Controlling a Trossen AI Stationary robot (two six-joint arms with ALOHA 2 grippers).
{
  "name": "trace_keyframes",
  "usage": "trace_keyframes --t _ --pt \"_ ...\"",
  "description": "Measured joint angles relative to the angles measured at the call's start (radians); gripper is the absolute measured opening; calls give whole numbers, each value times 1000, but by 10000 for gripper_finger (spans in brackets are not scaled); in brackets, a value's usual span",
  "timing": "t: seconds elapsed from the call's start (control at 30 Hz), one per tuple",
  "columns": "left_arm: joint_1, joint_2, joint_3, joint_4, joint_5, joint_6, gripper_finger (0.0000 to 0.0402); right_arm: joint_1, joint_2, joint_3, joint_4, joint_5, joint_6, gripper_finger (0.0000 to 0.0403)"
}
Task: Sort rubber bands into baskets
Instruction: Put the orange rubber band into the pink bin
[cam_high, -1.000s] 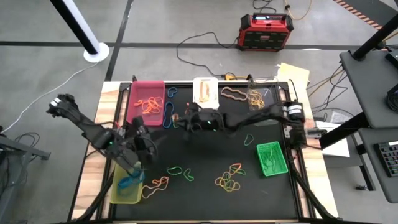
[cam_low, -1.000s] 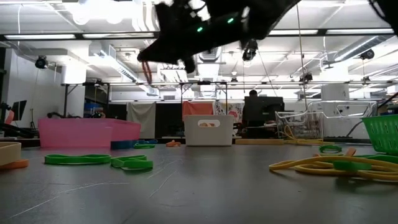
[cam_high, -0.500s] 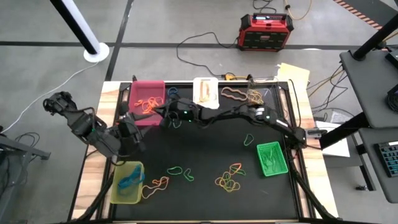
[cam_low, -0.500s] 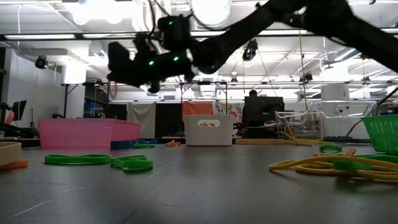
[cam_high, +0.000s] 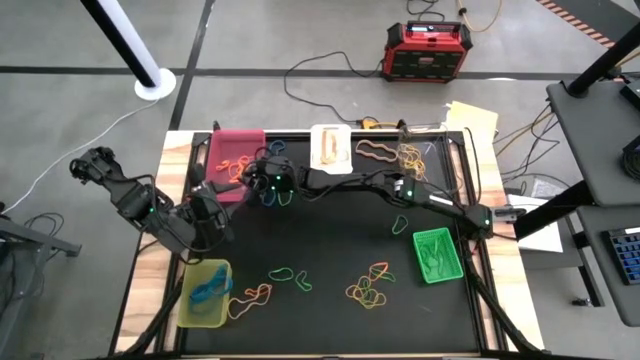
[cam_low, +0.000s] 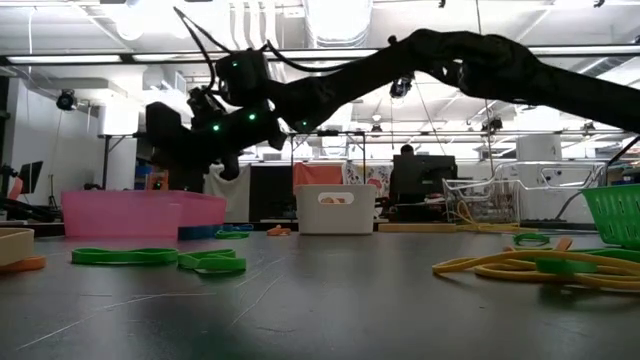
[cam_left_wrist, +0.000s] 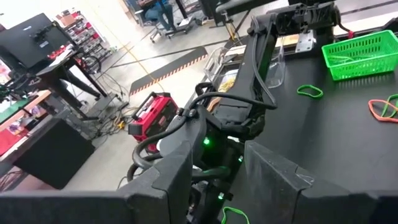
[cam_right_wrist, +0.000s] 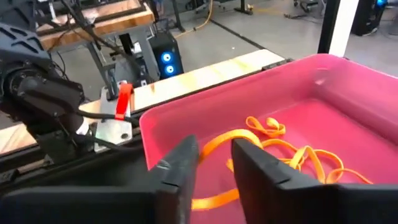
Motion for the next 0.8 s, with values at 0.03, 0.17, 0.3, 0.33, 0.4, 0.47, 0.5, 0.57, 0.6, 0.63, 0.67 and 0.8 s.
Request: trace_keyframes --t 0.03,0.17,0.3,0.33,0.4,0.47,0.5,0.57,0.6,0.63,0.67,0.8 --pt "0 0 -3 0 -1 -2 132 0 -1 -3 3 1 1 98" --pt "0 3 -11 0 -3 -13 132 -2 -15 -3 -90 3 -3 139" --pt "0 2 -12 1 -3 -22 132 -4 -42 -2 -179 3 -57 166" --pt "0 2 -12 0 -3 -22 132 -4 -49 -2 -193 4 -71 171" --pt "0 2 -12 1 -3 -22 132 -4 -61 -1 -213 3 -84 178" --pt "0 3 -13 1 -3 -25 132 -4 -68 -1 -238 3 -95 184" --pt "0 3 -13 1 -3 -26 132 -4 -70 -1 -254 3 -101 187" --pt "0 4 -13 1 -3 -32 132 -5 -77 -1 -297 4 -109 192" --pt "0 6 -13 1 -3 -35 132 -5 -78 -1 -308 4 -116 194" --pt "0 7 -13 1 -3 -37 132 -5 -81 -1 -317 4 -124 196" --pt "0 8 -13 1 -3 -38 132 -5 -86 -1 -329 3 -133 198" --pt "0 14 -13 1 -3 -45 132 -4 -106 -1 -376 0 -181 203"
